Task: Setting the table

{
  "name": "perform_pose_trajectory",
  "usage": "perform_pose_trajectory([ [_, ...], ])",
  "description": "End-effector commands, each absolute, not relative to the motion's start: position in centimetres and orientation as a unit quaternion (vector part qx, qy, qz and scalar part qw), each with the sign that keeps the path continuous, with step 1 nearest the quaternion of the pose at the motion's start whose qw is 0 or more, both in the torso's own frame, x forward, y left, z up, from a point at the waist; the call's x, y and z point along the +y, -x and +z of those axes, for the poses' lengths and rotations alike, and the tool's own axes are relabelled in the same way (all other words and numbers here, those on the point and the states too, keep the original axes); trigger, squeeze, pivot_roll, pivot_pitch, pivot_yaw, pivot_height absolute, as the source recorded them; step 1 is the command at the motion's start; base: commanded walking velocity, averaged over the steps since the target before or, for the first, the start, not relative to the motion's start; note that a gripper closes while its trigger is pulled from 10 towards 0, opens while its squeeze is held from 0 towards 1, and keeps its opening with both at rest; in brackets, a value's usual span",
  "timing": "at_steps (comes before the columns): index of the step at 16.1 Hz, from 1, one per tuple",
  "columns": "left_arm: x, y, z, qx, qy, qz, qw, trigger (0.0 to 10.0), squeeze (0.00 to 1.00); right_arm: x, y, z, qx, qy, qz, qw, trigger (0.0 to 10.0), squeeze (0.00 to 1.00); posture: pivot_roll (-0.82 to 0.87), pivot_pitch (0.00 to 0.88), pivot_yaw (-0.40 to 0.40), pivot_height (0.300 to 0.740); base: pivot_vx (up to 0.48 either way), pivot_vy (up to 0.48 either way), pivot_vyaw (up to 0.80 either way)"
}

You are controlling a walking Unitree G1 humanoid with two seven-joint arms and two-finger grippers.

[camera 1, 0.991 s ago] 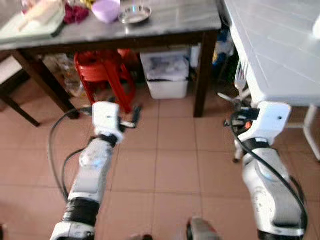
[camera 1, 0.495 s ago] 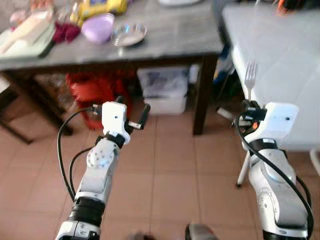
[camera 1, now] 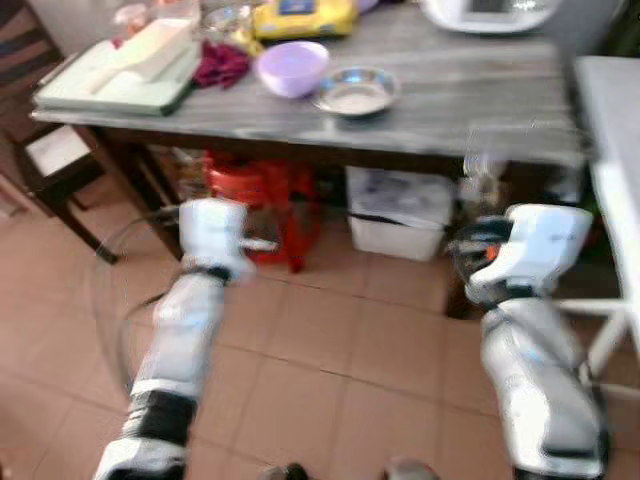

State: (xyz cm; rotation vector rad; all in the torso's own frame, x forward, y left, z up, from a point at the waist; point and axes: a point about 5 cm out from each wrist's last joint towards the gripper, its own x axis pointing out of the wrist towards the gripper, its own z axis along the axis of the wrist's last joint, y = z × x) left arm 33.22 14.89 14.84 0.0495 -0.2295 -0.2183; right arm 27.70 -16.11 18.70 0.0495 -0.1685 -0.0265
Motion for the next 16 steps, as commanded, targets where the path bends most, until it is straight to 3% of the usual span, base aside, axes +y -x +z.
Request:
perform_pose_trajectory([
  [1, 14.32, -33.17, 14.80, -0.115, -0.026, -0.117, 0.986, 10.0, 0.00, -16.88, -27.36, 19.22, -0.099, -0.019, -0.026, 0.995, 10.0, 0.00, -0.18, 0.196, 0.108, 0.740, 0.330, 0.000, 0.00],
  [4, 13.93, -32.76, 14.47, -0.110, -0.022, -0.122, 0.986, 10.0, 0.00, -16.91, -27.42, 19.28, -0.101, -0.026, -0.028, 0.994, 10.0, 0.00, -0.18, 0.197, 0.107, 0.740, 0.312, 0.000, 0.00],
  [7, 13.74, -32.73, 14.42, -0.109, -0.022, -0.126, 0.986, 10.0, 0.00, -16.95, -27.44, 19.20, -0.098, -0.031, -0.029, 0.994, 10.0, 0.00, -0.18, 0.199, 0.108, 0.740, 0.314, 0.000, -0.63],
  [16, 13.59, -32.58, 14.18, -0.102, -0.024, -0.130, 0.986, 10.0, 0.00, -16.96, -27.46, 19.17, -0.098, -0.033, -0.034, 0.994, 10.0, 0.00, -0.18, 0.205, 0.108, 0.740, 0.314, 0.000, 0.00],
])
